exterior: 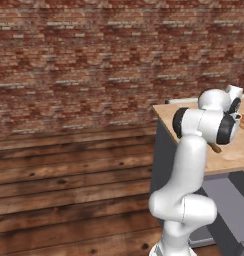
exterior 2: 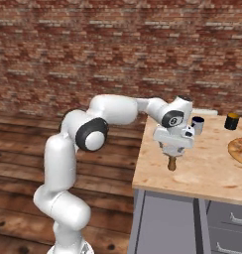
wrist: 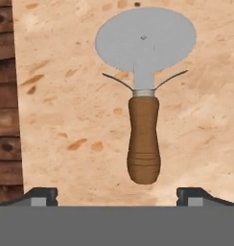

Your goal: Take the pizza cutter from the drawer on the right and place it on the dining counter for cutting.

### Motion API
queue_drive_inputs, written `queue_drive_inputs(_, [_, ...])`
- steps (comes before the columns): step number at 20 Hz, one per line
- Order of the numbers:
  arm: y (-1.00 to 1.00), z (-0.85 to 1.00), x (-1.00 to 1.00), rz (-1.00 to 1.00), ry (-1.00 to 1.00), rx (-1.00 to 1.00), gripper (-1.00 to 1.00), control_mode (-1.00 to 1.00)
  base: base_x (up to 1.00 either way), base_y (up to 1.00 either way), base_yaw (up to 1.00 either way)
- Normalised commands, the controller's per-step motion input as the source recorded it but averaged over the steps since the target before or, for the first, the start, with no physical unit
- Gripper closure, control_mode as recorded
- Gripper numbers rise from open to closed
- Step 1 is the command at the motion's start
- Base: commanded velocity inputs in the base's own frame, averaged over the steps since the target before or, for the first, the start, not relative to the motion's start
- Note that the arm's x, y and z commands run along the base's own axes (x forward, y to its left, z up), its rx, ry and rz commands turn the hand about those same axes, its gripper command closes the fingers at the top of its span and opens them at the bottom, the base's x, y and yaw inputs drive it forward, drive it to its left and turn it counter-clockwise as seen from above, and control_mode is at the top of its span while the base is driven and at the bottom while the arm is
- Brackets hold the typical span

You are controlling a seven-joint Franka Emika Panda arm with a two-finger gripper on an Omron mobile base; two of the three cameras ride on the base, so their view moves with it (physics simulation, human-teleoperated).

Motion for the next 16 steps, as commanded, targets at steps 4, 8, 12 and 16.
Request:
queue_drive_inputs(4, [0.52,0.67,-0.82,-0.01,0.06,-0.02,-1.0,-1.0,0.0,0.0,0.0])
queue_drive_inputs(8, [0.77,0.63,-0.99,-0.01,0.09,0.0,-1.0,-1.0,0.0,0.0,0.0])
queue_drive_inputs(12, [0.78,0.44,-1.0,0.0,0.16,0.0,-1.0,-1.0,0.0,0.0,0.0])
queue_drive_inputs(16, [0.8,0.41,-1.0,0.0,0.18,0.0,-1.0,-1.0,0.0,0.0,0.0])
